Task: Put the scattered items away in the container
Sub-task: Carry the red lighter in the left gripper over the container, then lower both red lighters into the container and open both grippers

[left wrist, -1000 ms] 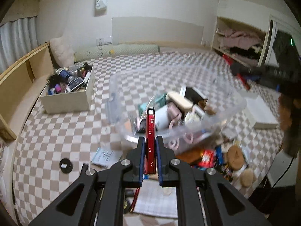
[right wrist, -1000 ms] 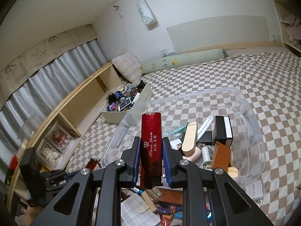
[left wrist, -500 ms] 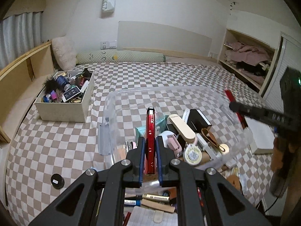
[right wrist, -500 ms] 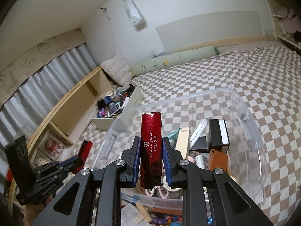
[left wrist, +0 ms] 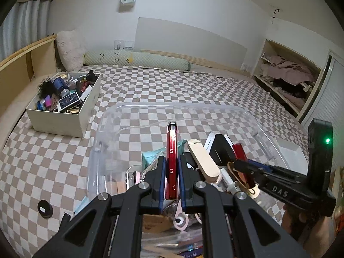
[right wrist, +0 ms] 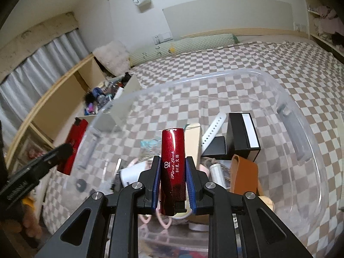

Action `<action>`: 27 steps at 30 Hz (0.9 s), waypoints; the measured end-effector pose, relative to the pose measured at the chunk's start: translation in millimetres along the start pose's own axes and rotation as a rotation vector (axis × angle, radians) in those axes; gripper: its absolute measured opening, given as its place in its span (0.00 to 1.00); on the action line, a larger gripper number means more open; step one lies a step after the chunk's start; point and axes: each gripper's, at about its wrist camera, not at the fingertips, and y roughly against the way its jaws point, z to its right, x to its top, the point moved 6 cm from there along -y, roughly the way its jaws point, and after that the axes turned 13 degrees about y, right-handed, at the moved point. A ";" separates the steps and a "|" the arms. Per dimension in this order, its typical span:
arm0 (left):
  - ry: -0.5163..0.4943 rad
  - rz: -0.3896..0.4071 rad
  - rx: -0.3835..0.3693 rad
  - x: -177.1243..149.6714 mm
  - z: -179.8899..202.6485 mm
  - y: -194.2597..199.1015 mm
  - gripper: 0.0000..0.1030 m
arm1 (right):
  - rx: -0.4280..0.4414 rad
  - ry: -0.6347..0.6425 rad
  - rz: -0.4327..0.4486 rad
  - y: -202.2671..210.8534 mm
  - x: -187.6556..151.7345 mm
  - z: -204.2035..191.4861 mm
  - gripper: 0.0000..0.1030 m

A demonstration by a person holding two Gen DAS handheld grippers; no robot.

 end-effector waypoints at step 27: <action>0.014 -0.084 0.104 -14.9 -0.1 -56.4 0.11 | -0.178 0.123 -0.126 -30.5 -5.2 8.1 0.22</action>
